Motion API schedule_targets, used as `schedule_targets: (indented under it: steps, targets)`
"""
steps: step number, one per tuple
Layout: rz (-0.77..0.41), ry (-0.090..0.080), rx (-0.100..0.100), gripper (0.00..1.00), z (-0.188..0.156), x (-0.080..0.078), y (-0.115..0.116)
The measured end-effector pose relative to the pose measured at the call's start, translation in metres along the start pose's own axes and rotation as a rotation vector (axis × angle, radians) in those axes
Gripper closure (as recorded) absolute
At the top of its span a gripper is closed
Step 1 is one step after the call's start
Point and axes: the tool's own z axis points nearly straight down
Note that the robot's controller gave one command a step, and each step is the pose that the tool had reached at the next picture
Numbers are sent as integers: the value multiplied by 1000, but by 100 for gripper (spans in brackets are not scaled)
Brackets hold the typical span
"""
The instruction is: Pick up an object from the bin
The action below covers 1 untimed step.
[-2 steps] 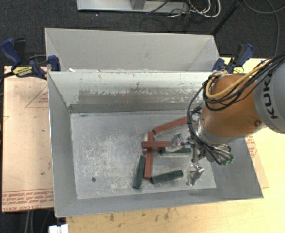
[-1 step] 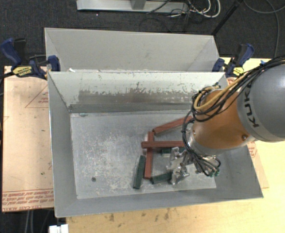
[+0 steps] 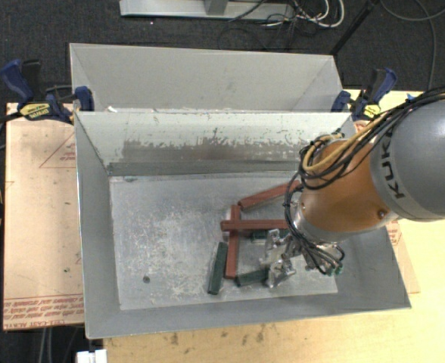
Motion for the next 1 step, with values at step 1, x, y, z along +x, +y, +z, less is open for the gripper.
schedule_targets:
  steps: [1]
  targets:
    - [-21,-11,4,100,-186,-2,6]
